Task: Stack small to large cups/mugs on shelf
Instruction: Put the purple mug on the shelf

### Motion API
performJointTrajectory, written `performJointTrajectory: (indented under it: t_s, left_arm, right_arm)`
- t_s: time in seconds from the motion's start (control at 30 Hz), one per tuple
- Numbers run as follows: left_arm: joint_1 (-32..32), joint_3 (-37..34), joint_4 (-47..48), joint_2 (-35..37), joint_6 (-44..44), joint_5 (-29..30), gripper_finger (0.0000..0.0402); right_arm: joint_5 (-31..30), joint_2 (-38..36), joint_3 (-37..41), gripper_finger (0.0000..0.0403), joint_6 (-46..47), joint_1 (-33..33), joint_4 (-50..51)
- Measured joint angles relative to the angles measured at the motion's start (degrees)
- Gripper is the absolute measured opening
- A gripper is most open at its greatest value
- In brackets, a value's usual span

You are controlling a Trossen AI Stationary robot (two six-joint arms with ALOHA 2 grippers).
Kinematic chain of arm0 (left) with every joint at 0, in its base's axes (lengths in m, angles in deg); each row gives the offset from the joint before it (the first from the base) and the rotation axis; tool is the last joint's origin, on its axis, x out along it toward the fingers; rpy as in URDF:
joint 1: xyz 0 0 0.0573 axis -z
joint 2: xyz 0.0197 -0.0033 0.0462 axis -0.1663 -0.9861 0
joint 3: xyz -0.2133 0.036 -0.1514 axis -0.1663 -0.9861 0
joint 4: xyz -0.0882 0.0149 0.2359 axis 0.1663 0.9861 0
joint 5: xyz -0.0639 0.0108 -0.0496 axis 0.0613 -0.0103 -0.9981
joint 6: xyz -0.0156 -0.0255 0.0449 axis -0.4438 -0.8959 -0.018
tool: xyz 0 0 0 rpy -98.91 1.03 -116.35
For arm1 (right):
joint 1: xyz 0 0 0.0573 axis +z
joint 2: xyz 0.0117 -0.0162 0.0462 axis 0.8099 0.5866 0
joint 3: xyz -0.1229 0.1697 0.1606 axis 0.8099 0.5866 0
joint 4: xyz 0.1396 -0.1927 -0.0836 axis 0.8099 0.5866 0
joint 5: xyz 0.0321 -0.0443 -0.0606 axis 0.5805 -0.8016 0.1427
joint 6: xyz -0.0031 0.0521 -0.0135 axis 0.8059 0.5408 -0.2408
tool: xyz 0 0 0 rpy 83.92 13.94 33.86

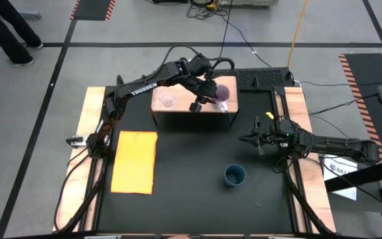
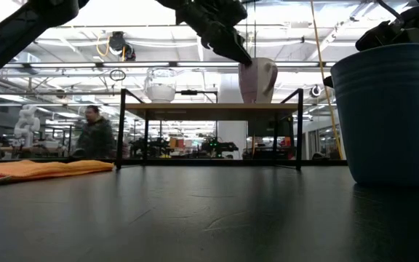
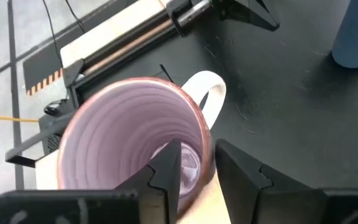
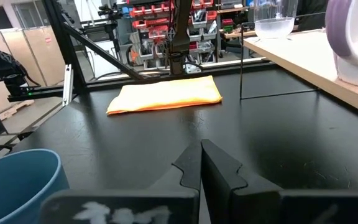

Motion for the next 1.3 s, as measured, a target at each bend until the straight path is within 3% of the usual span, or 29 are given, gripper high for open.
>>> performJointTrajectory:
  t_s: [0.43,0.63,1.3]
  left_arm:
    - [-0.3,0.0,-1.3,-0.9,1.3,-0.1,0.0092]
    - [-0.3,-0.1,-1.0,-0.9,3.1,-0.1,0.0019]
    - [-0.2,-0.2,-1.6,2.4,2.8,1.9,0.0017]
  right_arm:
    - [0.0,0.0,0.0,0.0,-0.4,0.0,0.0]
    - [0.0,0.0,0.0,0.0,-0.5,0.0,-0.6]
    - [0.0,0.0,0.0,0.0,0.6,0.0,-1.3]
